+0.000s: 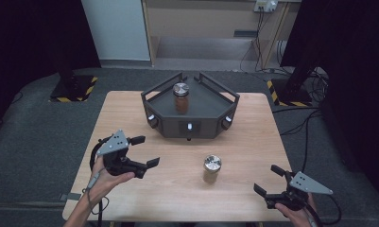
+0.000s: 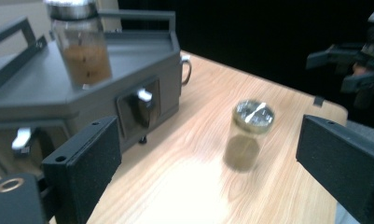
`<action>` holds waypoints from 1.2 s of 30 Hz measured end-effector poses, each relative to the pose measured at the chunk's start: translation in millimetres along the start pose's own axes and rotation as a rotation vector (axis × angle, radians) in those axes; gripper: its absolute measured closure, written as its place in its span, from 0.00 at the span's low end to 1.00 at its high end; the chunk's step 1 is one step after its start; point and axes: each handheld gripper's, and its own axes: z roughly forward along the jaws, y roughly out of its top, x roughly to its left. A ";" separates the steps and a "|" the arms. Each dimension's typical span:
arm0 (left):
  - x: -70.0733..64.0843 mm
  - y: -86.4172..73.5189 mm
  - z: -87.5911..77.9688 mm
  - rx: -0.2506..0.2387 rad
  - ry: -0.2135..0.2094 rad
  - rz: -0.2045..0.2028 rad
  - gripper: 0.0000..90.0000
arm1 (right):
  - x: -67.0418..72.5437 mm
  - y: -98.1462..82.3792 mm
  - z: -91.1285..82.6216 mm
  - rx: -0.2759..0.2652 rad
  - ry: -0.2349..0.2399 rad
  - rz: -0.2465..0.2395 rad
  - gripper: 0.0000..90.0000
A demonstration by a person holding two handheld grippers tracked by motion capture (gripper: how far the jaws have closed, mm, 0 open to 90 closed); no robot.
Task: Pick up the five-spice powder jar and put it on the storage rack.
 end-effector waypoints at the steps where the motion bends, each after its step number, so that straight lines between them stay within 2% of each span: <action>1: 0.0 -5.1 -0.1 -0.003 -0.003 -0.005 0.07 | 0.0 0.0 0.0 0.000 0.000 0.000 0.01; 7: -2.7 -25.2 -1.2 0.025 -0.009 -0.024 0.07 | 0.6 0.2 0.2 0.001 -0.003 -0.001 0.01; 10: -3.4 -38.0 -1.8 0.027 -0.015 -0.054 0.07 | 0.8 0.3 0.3 0.001 -0.004 -0.002 0.01; 14: -6.7 -47.6 -1.5 0.041 -0.013 -0.057 0.07 | 1.1 0.5 0.4 0.001 -0.003 -0.004 0.01; 19: -12.3 -58.8 -4.4 0.043 0.009 -0.057 0.08 | 1.1 0.2 -0.1 -0.002 -0.002 -0.004 0.01; 23: -17.7 -64.5 -7.3 0.049 0.038 -0.041 0.08 | 0.4 -0.1 -0.2 -0.002 0.003 -0.005 0.01; 28: -19.3 -71.0 -8.0 0.056 0.060 -0.052 0.07 | -1.1 -1.3 -0.7 -0.007 0.004 0.002 0.01; 34: -21.6 -71.7 -8.1 0.067 0.062 -0.035 0.07 | 0.6 0.4 0.2 -0.006 0.009 -0.014 0.01; 36: -22.1 -72.8 -9.3 0.058 0.061 -0.039 0.07 | 1.0 1.1 0.8 -0.001 0.011 -0.015 0.01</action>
